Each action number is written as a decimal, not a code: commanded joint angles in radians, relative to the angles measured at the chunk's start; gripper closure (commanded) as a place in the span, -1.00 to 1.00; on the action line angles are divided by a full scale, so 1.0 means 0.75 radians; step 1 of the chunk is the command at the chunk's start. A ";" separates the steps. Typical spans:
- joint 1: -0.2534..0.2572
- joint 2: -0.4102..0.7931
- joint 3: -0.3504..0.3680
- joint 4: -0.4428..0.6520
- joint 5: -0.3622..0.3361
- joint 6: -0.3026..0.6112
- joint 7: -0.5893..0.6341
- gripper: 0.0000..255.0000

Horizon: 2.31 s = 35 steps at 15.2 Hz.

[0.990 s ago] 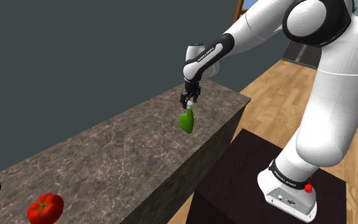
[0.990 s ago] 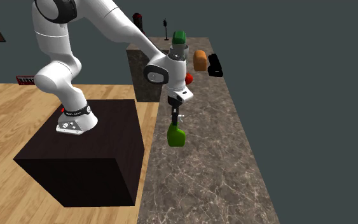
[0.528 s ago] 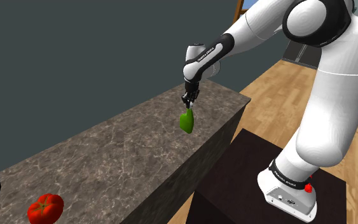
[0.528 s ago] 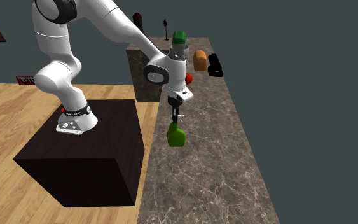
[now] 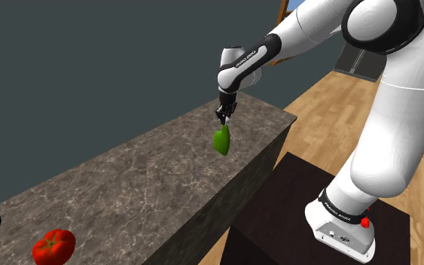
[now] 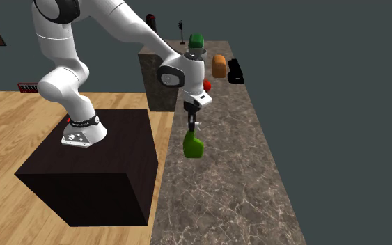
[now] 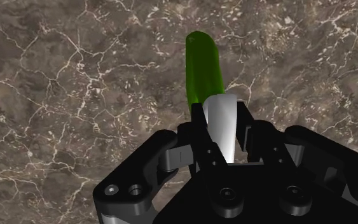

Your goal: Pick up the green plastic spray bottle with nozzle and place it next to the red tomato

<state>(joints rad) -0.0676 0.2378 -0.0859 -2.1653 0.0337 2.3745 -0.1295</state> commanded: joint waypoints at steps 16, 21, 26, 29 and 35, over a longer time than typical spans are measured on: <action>0.006 -0.184 -0.006 0.094 -0.025 -0.278 0.019 1.00; 0.006 -0.225 -0.006 0.139 -0.030 -0.362 0.023 1.00; 0.007 -0.258 -0.006 0.190 -0.034 -0.447 0.026 1.00; 0.007 -0.275 -0.006 0.225 -0.036 -0.499 0.027 1.00; 0.007 -0.302 -0.006 0.302 -0.039 -0.603 0.030 1.00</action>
<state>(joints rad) -0.0620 0.0151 -0.0901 -1.9505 0.0048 1.9382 -0.1073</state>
